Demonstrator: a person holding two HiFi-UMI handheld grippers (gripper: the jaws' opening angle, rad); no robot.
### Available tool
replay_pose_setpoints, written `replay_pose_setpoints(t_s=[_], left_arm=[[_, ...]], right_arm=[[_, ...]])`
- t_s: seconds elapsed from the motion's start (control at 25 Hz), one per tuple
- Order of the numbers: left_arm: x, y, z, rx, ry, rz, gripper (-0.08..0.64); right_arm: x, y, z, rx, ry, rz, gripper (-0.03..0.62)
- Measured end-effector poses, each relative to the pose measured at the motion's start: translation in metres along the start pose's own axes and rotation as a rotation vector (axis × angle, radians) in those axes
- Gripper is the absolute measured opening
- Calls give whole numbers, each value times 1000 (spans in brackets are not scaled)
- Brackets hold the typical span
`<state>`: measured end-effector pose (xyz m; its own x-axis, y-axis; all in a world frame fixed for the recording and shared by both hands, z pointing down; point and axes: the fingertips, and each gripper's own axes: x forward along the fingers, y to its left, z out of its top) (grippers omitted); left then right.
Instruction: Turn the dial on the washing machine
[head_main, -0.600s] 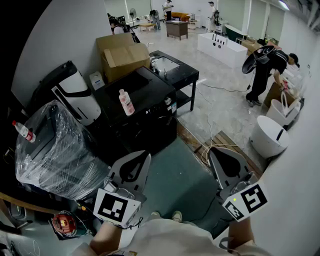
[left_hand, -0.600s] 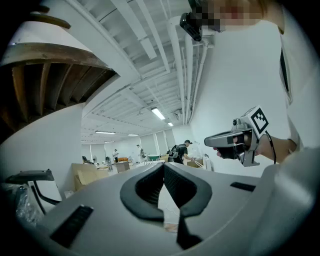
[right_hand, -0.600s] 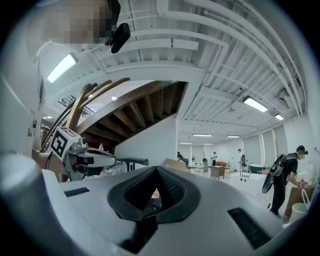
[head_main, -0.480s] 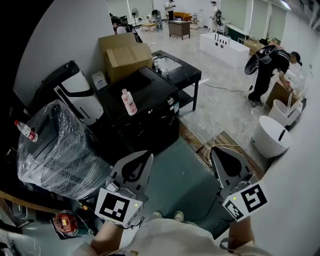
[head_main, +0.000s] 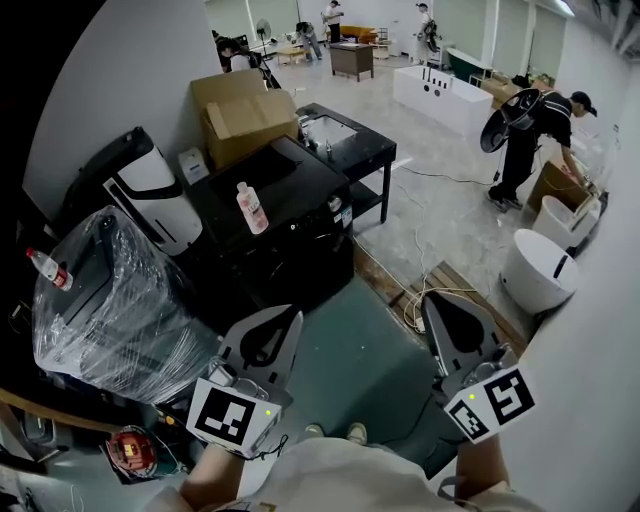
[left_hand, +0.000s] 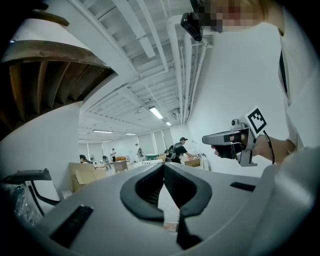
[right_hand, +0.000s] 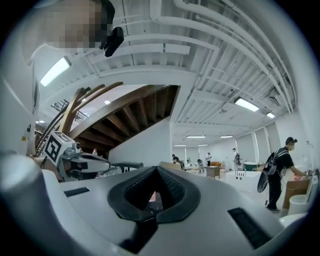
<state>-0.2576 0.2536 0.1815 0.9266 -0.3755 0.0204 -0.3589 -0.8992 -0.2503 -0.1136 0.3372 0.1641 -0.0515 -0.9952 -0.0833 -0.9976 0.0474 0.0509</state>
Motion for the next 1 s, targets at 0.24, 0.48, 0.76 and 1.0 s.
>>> replay_pose_setpoints(t_s=[0.24,0.48,0.76,1.0], left_arm=[[9,6,5,27,6,23,20],[24,19,-10,50,19,30,20],[61,31,-23,32,21,-5,20],[106,62,-39,4,35,-10,20]], right_arm=[[-7,-14,0,-2,-18,-65,210],[0,-16,-14,2,14,-49,230],[23,-41,-32,16,50,-71,238],[72,-71,-47,-11,117,-64,238]])
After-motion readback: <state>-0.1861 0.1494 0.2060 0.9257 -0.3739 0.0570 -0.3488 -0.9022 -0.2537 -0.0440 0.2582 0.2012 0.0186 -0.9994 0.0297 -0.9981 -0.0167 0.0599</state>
